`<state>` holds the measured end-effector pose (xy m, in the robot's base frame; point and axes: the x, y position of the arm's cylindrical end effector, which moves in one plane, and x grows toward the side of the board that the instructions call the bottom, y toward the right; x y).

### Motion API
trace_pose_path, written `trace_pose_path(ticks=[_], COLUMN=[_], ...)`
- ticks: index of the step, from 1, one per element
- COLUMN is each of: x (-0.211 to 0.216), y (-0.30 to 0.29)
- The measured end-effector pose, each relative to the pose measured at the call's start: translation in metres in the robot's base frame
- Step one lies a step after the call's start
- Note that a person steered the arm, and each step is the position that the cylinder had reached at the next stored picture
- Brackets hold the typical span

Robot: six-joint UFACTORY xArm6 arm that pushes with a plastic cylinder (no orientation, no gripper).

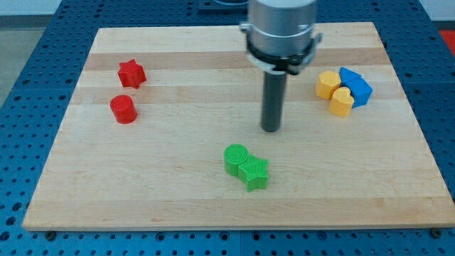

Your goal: Separate the yellow heart from the blue cube

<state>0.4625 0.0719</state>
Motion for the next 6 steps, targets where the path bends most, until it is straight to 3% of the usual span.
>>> trace_pose_path(ticks=[3, 6], x=[0.013, -0.028], y=[0.108, 0.123])
